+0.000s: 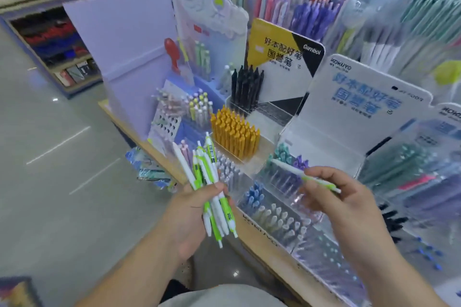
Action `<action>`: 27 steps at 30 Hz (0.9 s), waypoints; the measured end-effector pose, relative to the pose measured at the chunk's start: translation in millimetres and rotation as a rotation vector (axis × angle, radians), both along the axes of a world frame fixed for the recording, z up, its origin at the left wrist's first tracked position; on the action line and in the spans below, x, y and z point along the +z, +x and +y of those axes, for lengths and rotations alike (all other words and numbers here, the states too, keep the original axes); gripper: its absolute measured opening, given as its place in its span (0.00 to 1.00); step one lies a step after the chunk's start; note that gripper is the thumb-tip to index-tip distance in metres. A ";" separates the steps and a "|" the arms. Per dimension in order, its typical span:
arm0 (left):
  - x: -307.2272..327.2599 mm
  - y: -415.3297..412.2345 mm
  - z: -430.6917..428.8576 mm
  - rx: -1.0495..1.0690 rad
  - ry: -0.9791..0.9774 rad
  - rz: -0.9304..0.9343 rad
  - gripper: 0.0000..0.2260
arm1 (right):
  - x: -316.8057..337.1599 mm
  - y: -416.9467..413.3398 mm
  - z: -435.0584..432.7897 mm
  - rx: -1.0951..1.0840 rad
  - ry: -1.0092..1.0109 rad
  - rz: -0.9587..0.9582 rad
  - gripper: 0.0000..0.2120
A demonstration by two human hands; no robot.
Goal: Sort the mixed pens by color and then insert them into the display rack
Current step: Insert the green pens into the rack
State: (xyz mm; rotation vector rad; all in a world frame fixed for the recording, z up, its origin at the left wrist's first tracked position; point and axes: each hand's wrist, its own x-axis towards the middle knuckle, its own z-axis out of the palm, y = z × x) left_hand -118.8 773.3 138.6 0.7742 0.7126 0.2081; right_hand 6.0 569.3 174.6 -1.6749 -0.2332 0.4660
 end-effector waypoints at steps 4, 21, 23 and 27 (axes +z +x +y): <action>13.3 20.9 46.7 -0.154 0.003 -0.003 0.14 | 14.1 -5.5 32.8 -0.187 0.007 -0.073 0.07; 31.9 111.5 52.1 -0.435 0.034 0.006 0.04 | 19.1 67.3 43.8 -0.553 -0.088 -0.426 0.16; 33.6 117.8 47.9 -0.413 0.063 0.004 0.04 | 10.3 83.5 47.9 -0.540 -0.157 -0.500 0.16; 36.2 127.1 43.1 -0.376 0.050 -0.009 0.11 | -2.5 105.9 56.8 -0.502 -0.223 -0.614 0.16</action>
